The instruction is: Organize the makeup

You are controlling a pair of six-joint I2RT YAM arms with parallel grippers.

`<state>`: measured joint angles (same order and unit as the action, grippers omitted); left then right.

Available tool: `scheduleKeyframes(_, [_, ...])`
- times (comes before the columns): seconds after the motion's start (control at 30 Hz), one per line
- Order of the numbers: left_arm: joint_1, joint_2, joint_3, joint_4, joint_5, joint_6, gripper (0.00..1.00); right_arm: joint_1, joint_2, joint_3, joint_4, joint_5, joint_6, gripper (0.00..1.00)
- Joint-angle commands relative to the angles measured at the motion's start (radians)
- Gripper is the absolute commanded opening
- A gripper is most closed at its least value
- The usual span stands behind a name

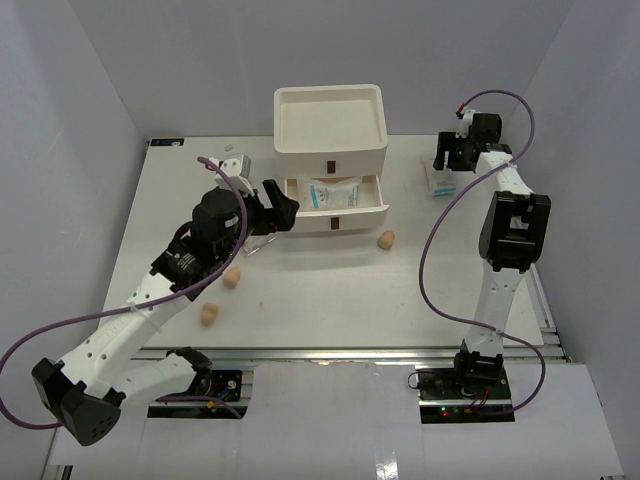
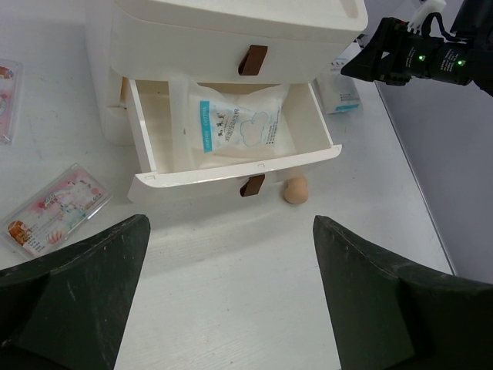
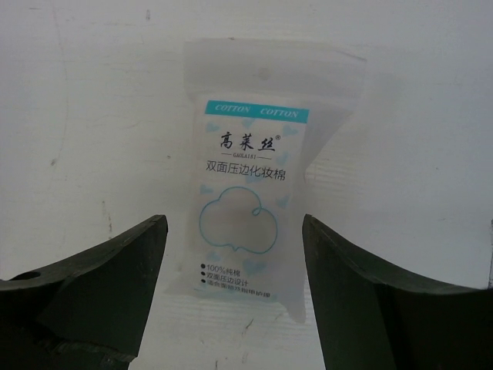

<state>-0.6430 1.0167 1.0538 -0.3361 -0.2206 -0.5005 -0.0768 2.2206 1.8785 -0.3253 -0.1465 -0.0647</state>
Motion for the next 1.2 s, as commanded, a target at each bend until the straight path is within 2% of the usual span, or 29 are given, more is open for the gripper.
scheduleKeyframes(0.0, [0.005, 0.011, 0.037, -0.006, 0.007, -0.016, 0.98, -0.007, 0.031, 0.056, 0.045, 0.038, -0.019, 0.76])
scheduleKeyframes(0.17, [0.005, 0.04, 0.057, -0.005, 0.012, -0.016, 0.98, -0.018, 0.073, 0.053, 0.043, 0.041, -0.015, 0.74])
scheduleKeyframes(0.3, [0.005, 0.058, 0.076, -0.011, 0.014, -0.007, 0.98, -0.034, 0.086, 0.035, 0.042, 0.013, -0.007, 0.67])
scheduleKeyframes(0.5, [0.005, 0.068, 0.084, -0.011, 0.009, -0.007, 0.98, -0.049, 0.08, 0.017, 0.04, -0.076, -0.025, 0.3])
scheduleKeyframes(0.63, [0.005, 0.079, 0.095, -0.009, 0.009, -0.004, 0.98, -0.05, 0.051, -0.002, 0.042, -0.132, -0.044, 0.13])
scheduleKeyframes(0.7, [0.005, 0.08, 0.099, -0.01, 0.007, -0.001, 0.98, -0.049, 0.012, -0.033, 0.049, -0.168, -0.045, 0.09])
scheduleKeyframes(0.9, [0.005, 0.08, 0.103, -0.006, -0.001, 0.016, 0.98, -0.037, -0.18, -0.208, 0.13, -0.222, -0.055, 0.08])
scheduleKeyframes(1.17, [0.005, 0.051, 0.109, -0.006, -0.044, 0.05, 0.98, 0.019, -0.559, -0.546, 0.251, -0.322, -0.135, 0.08])
